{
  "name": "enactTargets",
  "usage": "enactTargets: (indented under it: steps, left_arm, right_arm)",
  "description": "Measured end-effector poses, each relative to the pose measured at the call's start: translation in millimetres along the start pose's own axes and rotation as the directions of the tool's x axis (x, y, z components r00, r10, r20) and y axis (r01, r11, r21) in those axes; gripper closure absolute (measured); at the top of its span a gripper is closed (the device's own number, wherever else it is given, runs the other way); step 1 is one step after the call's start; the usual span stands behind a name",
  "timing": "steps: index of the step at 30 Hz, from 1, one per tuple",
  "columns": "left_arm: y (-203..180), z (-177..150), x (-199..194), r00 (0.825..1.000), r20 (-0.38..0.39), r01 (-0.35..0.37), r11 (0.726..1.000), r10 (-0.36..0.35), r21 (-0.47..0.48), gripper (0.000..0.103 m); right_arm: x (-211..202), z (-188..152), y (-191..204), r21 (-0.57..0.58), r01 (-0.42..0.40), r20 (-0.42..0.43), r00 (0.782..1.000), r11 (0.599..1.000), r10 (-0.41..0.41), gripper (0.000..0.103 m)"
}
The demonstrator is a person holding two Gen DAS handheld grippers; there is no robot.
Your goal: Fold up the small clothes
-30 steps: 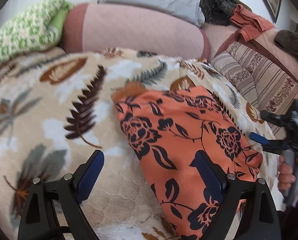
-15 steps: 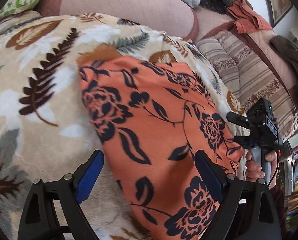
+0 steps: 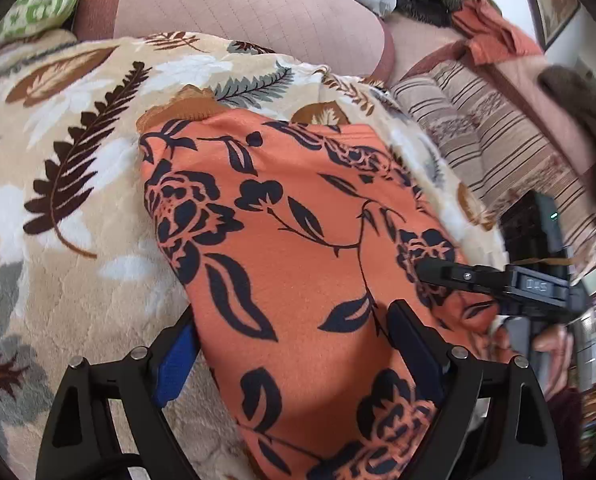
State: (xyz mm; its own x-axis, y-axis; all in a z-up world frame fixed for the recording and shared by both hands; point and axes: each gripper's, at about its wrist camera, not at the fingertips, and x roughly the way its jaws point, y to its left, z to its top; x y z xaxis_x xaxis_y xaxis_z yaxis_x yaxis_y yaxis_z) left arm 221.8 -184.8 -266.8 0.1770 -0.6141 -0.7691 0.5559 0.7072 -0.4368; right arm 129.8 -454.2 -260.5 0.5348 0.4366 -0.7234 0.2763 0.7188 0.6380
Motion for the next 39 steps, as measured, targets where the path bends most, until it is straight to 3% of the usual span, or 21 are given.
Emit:
enactTargets:
  steps: [6, 9, 11, 17, 21, 27, 39]
  left_arm:
    - [1.5, 0.9, 1.3, 1.0, 0.022, 0.005, 1.0, -0.005, -0.02, 0.014]
    - [3.0, 2.0, -5.0, 0.999, 0.054, -0.004, 1.0, 0.005, -0.018, 0.028]
    - [2.0, 2.9, -8.6, 0.997, 0.073, -0.016, 1.0, 0.017, -0.006, 0.045]
    - [3.1, 5.6, -17.9, 0.995, 0.099, -0.018, 1.0, 0.018, -0.006, 0.056]
    - [1.1, 6.1, -24.0, 0.993, 0.112, -0.028, 1.0, 0.028, -0.002, 0.058]
    - [-3.8, 4.1, -43.1, 0.984, 0.143, -0.109, 0.994, 0.104, 0.027, 0.058]
    - [7.2, -6.3, -97.7, 0.946, 0.247, -0.22, 0.975, 0.209, 0.018, 0.058]
  right_arm:
    - [5.3, -0.1, 5.7, -0.022, 0.034, 0.017, 0.999, 0.999, -0.034, 0.035]
    - [6.0, -2.8, 11.3, -0.038, 0.046, 0.028, 0.999, 0.998, -0.045, 0.041]
    - [3.1, -4.4, 12.4, -0.051, 0.049, 0.035, 0.998, 0.998, -0.047, 0.046]
    - [-1.4, -6.6, 32.0, -0.114, 0.093, 0.067, 0.994, 0.989, -0.085, 0.054]
    - [-6.3, -9.6, 45.4, -0.149, 0.119, 0.09, 0.99, 0.982, -0.107, 0.056]
    - [-5.0, -14.6, 63.1, -0.189, 0.129, 0.09, 0.989, 0.973, -0.114, 0.057]
    - [2.1, -28.3, 110.6, -0.262, 0.079, 0.114, 0.992, 0.962, -0.051, 0.058]
